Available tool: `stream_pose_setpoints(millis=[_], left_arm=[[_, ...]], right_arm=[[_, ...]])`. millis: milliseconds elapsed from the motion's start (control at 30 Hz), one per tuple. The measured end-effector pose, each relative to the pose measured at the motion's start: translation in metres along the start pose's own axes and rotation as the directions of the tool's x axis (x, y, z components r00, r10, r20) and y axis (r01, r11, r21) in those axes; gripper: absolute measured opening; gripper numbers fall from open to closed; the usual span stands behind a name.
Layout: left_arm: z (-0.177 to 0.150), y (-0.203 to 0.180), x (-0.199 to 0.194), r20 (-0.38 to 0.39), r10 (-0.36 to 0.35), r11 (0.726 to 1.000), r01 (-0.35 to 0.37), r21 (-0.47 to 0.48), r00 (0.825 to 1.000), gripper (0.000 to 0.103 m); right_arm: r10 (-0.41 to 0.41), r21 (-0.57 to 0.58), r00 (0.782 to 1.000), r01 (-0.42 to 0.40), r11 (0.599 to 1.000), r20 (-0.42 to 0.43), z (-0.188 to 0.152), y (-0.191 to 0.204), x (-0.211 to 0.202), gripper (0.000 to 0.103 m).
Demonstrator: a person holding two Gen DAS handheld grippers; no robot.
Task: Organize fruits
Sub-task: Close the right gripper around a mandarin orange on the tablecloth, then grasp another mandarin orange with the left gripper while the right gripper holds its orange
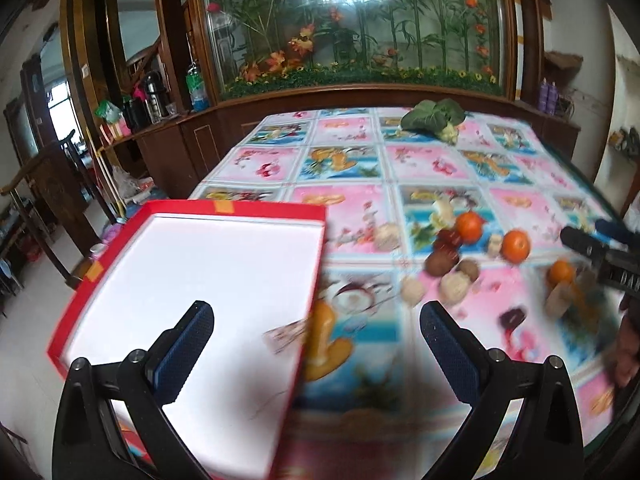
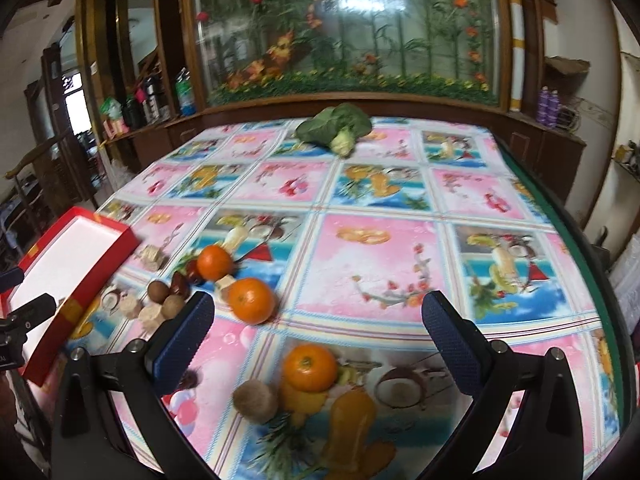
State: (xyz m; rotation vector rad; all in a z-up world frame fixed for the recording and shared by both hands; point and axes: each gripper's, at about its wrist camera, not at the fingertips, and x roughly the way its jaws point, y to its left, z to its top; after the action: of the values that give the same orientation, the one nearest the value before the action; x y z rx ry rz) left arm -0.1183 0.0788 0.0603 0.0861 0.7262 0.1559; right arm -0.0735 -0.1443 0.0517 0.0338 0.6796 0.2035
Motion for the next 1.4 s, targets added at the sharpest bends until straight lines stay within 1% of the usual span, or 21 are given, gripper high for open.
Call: stream_pose_setpoints(millis=[100, 167, 233, 367, 400, 433, 467, 533, 567, 633, 667, 733, 767, 833, 933, 967, 1033, 1133, 1200, 1300, 1400], left_arm=[[-0.003, 0.006, -0.001, -0.016, 0.005, 0.999, -0.004, 0.041, 1.0, 0.102], [-0.001, 0.01, -0.005, -0.007, 0.005, 0.999, -0.005, 0.043, 1.0, 0.102], [0.003, 0.011, -0.006, -0.003, 0.0, 0.999, 0.0, 0.044, 1.0, 0.102], [0.014, 0.005, 0.001, -0.026, -0.056, 0.997, 0.057, 0.056, 0.998, 0.102], [0.02, 0.004, 0.004, -0.034, -0.06, 0.996, 0.063, 0.068, 0.998, 0.102], [0.025, 0.005, 0.007, -0.042, -0.052, 0.996, 0.055, 0.073, 0.998, 0.102], [0.03, 0.008, 0.008, -0.048, -0.044, 0.996, 0.048, 0.069, 0.998, 0.102], [0.036, 0.017, 0.009, -0.047, -0.044, 0.998, 0.047, 0.048, 0.998, 0.102], [0.039, 0.024, 0.009, -0.043, -0.043, 0.998, 0.044, 0.033, 0.998, 0.102], [0.041, 0.035, 0.008, -0.038, -0.03, 0.999, 0.03, 0.013, 0.999, 0.102], [0.042, 0.037, 0.008, -0.041, -0.025, 1.0, 0.026, 0.011, 0.999, 0.102], [0.043, 0.04, 0.009, -0.049, -0.011, 1.0, 0.012, 0.011, 0.999, 0.102], [0.041, 0.039, 0.008, -0.057, -0.016, 1.0, 0.017, 0.015, 0.998, 0.102], [0.035, 0.035, 0.008, -0.076, -0.043, 0.998, 0.046, 0.036, 0.996, 0.102], [0.022, 0.029, 0.005, -0.106, -0.075, 0.995, 0.082, 0.064, 0.992, 0.102], [0.019, 0.027, 0.005, -0.112, -0.084, 0.994, 0.091, 0.061, 0.99, 0.102], [0.018, 0.021, 0.006, -0.118, -0.111, 0.992, 0.117, 0.05, 0.987, 0.102], [0.027, 0.004, 0.008, -0.106, -0.146, 0.987, 0.153, 0.053, 0.983, 0.102], [0.033, -0.009, 0.01, -0.1, -0.162, 0.982, 0.17, 0.078, 0.982, 0.102], [0.045, -0.035, 0.02, -0.086, -0.166, 0.975, 0.177, 0.132, 0.982, 0.102], [0.059, -0.061, 0.039, -0.1, -0.209, 0.96, 0.223, 0.168, 0.973, 0.102]], right_arm=[[0.059, 0.005, 0.996, -0.059, 0.998, -0.068, 0.001, 0.005, 0.014, 0.101], [0.07, 0.0, 0.992, -0.071, 0.998, -0.106, 0.004, 0.01, 0.022, 0.099], [0.068, -0.016, 0.987, -0.071, 0.997, -0.144, 0.007, 0.015, 0.033, 0.092], [0.078, -0.029, 0.975, -0.086, 0.996, -0.206, 0.013, 0.021, 0.054, 0.087], [0.078, -0.033, 0.972, -0.087, 0.996, -0.222, 0.014, 0.022, 0.059, 0.083], [0.077, -0.033, 0.969, -0.087, 0.996, -0.236, 0.014, 0.022, 0.064, 0.077], [0.083, -0.025, 0.964, -0.092, 0.995, -0.254, 0.013, 0.021, 0.069, 0.074], [0.123, 0.007, 0.952, -0.126, 0.992, -0.281, 0.011, 0.018, 0.076, 0.07], [0.121, 0.0, 0.957, -0.126, 0.992, -0.265, 0.012, 0.019, 0.074, 0.067], [0.149, -0.012, 0.952, -0.158, 0.987, -0.266, 0.011, 0.02, 0.073, 0.055], [0.171, -0.007, 0.949, -0.179, 0.984, -0.265, 0.011, 0.02, 0.072, 0.052], [0.214, 0.005, 0.937, -0.222, 0.975, -0.274, 0.011, 0.02, 0.072, 0.038], [0.235, 0.011, 0.931, -0.241, 0.97, -0.281, 0.01, 0.02, 0.071, 0.037], [0.235, -0.002, 0.931, -0.245, 0.97, -0.28, 0.009, 0.021, 0.071, 0.037], [0.267, 0.024, 0.919, -0.272, 0.962, -0.29, 0.01, 0.016, 0.072, 0.037], [0.278, 0.046, 0.917, -0.277, 0.96, -0.287, 0.012, 0.011, 0.07, 0.037], [0.287, 0.074, 0.921, -0.277, 0.958, -0.262, 0.017, 0.001, 0.066, 0.036], [0.301, 0.126, 0.935, -0.281, 0.951, -0.189, 0.029, -0.019, 0.05, 0.036], [0.293, 0.164, 0.947, -0.27, 0.949, -0.132, 0.037, -0.036, 0.039, 0.036], [0.289, 0.242, 0.955, -0.266, 0.933, -0.065, 0.044, -0.062, 0.027, 0.036], [0.28, 0.313, 0.96, -0.258, 0.914, -0.025, 0.047, -0.084, 0.021, 0.036]])
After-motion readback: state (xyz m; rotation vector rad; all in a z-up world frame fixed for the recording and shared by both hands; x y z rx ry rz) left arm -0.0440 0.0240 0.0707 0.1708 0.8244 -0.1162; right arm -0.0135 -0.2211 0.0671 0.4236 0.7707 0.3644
